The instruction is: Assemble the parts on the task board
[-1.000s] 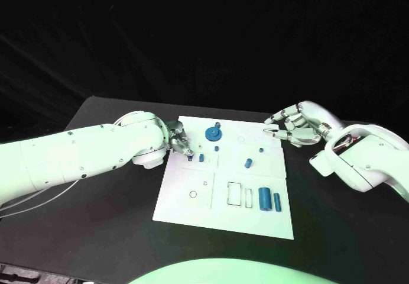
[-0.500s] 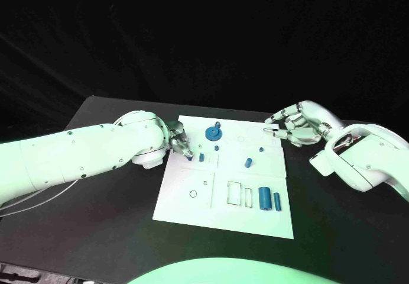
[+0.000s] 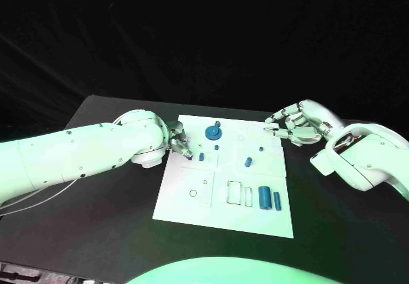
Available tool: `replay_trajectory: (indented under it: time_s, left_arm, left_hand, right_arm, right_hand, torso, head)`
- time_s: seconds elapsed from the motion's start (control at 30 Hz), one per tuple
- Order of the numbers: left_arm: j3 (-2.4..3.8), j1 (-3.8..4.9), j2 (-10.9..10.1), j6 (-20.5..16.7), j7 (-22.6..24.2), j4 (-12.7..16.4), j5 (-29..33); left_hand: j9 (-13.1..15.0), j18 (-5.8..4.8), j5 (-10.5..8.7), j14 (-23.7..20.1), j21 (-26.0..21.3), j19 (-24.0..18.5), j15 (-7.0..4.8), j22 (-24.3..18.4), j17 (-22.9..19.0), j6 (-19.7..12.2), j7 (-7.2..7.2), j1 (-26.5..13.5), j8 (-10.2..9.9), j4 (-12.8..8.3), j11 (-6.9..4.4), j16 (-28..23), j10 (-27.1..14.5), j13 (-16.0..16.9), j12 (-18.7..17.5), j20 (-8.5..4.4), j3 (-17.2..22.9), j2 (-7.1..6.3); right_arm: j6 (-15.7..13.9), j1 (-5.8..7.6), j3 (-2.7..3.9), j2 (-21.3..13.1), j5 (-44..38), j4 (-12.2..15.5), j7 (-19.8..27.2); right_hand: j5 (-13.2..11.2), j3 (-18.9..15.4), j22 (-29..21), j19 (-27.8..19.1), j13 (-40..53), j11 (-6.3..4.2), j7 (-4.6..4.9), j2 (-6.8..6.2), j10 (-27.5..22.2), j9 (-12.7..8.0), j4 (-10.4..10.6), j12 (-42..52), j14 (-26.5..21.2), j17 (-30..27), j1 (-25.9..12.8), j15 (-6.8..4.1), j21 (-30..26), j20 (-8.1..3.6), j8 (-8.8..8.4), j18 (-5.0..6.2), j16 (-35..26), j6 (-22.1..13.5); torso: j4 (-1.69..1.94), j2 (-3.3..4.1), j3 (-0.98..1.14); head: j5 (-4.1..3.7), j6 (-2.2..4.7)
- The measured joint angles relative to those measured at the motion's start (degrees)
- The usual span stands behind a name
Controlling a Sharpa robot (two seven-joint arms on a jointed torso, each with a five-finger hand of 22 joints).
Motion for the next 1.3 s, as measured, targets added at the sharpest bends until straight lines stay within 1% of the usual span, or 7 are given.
replay_trajectory:
  time_s: [0.37,0.47,0.57,0.83,0.93,1.17,1.3]
  left_arm:
    - [0.06,0.06,0.29,0.53,-0.36,-0.18,-0.04]
    - [0.10,0.10,0.38,0.81,-0.53,-0.31,-0.04]
    - [0.12,0.11,0.48,1.07,-0.71,-0.43,-0.01]
    - [0.16,0.15,0.78,1.60,-1.14,-0.82,0.09]
    - [0.16,0.15,0.92,1.66,-1.26,-1.00,0.10]
    - [0.07,0.05,1.13,1.96,-1.55,-1.22,0.18]
    - [0.02,0.01,1.21,2.21,-1.72,-1.30,0.26]
  left_hand:
    - [0.81,0.00,-0.13,-0.01,0.00,0.21,-0.46,-0.01,0.00,-0.04,-0.04,-0.59,0.33,-0.80,-0.14,0.00,0.32,0.22,0.00,-0.21,-0.79,0.55]
    - [0.94,0.00,-0.28,0.01,0.00,0.00,-0.63,-0.01,0.00,-0.21,-0.21,-1.02,0.34,-0.97,-0.31,0.00,0.50,0.22,0.00,-0.42,-0.93,0.22]
    - [1.07,0.00,-0.28,0.12,0.00,0.00,-0.74,-0.01,0.00,-0.21,-0.22,-1.67,0.34,-1.85,-0.42,0.00,0.61,0.22,0.00,-0.42,-0.54,0.27]
    - [0.75,-0.01,-0.29,-0.10,0.00,0.00,-0.96,-0.01,0.04,0.09,-0.52,-2.77,0.12,-2.34,-0.73,0.00,0.93,0.67,0.80,-0.42,-1.00,0.46]
    - [0.55,0.00,-0.29,-0.01,0.00,0.20,-1.26,-0.01,0.04,0.90,-1.33,-3.01,-0.22,-1.23,-1.37,0.00,1.58,0.82,0.84,-0.62,-2.93,0.69]
    - [0.11,0.01,-0.29,-0.09,0.00,0.00,-1.36,-0.02,0.04,3.26,-2.85,-3.41,-1.25,0.92,-1.71,0.00,2.11,1.01,1.16,-0.83,-7.29,1.09]
    - [-0.16,0.00,-0.28,-0.09,0.00,0.00,-1.36,-0.02,0.03,3.60,-2.78,-3.63,-1.66,2.10,-1.53,0.00,1.93,1.05,1.16,-0.83,-9.84,1.33]
  right_arm:
    - [0.02,0.00,0.00,-0.03,0.00,0.03,0.00]
    - [0.02,0.00,0.00,-0.07,0.00,0.03,0.00]
    - [0.02,-0.01,0.00,-0.09,0.00,0.03,0.00]
    - [0.02,-0.01,0.00,-0.14,0.00,0.07,0.00]
    - [0.02,-0.01,0.00,-0.14,0.00,0.07,0.00]
    - [0.02,-0.01,0.00,-0.14,0.00,0.09,-0.01]
    - [0.02,-0.01,0.00,-0.14,0.00,0.09,-0.02]
  right_hand:
    - [0.00,0.00,0.00,0.00,0.00,0.00,0.00,0.00,0.00,0.04,0.00,0.00,0.00,0.00,0.00,0.00,0.00,0.00,0.00,0.00,0.00,0.00]
    - [0.00,0.00,0.00,0.00,0.04,0.00,0.00,0.00,0.00,0.04,0.00,0.00,0.00,0.00,0.00,0.00,0.00,0.00,0.00,0.00,0.00,0.00]
    - [0.00,0.00,0.00,0.00,0.05,0.00,0.00,0.00,0.00,0.04,0.00,0.00,0.00,0.02,0.00,0.00,0.00,0.00,0.00,0.00,0.00,0.00]
    - [0.00,0.00,0.00,0.00,0.04,0.00,0.00,0.00,0.00,0.04,0.00,0.00,0.00,0.04,0.00,0.00,0.00,0.00,0.00,0.00,0.00,0.00]
    - [0.00,0.00,0.00,0.00,0.04,0.00,0.00,0.00,0.00,0.04,0.00,0.00,0.00,0.04,0.00,0.00,0.00,0.00,0.00,0.00,0.00,0.00]
    - [0.00,0.00,0.00,0.00,0.04,0.00,0.00,0.00,0.00,0.03,0.00,0.00,0.00,0.03,0.00,0.00,0.00,0.00,0.23,0.00,0.00,0.00]
    - [0.00,0.00,0.00,0.00,0.03,0.00,0.00,0.00,0.00,0.03,0.00,0.00,0.00,0.03,0.00,0.00,0.00,0.00,0.23,0.00,0.00,0.00]
  torso:
    - [-0.03,0.00,0.03]
    - [-0.05,0.00,0.03]
    - [-0.05,0.00,0.03]
    - [-0.03,-0.01,0.03]
    - [-0.03,-0.01,0.03]
    - [-0.07,-0.02,0.03]
    - [-0.07,-0.01,0.03]
  head:
    - [0.02,-0.16]
    - [0.02,-0.24]
    - [0.03,-0.29]
    - [-0.07,-0.43]
    - [-0.10,-0.45]
    - [-0.20,-0.43]
    - [-0.26,-0.45]
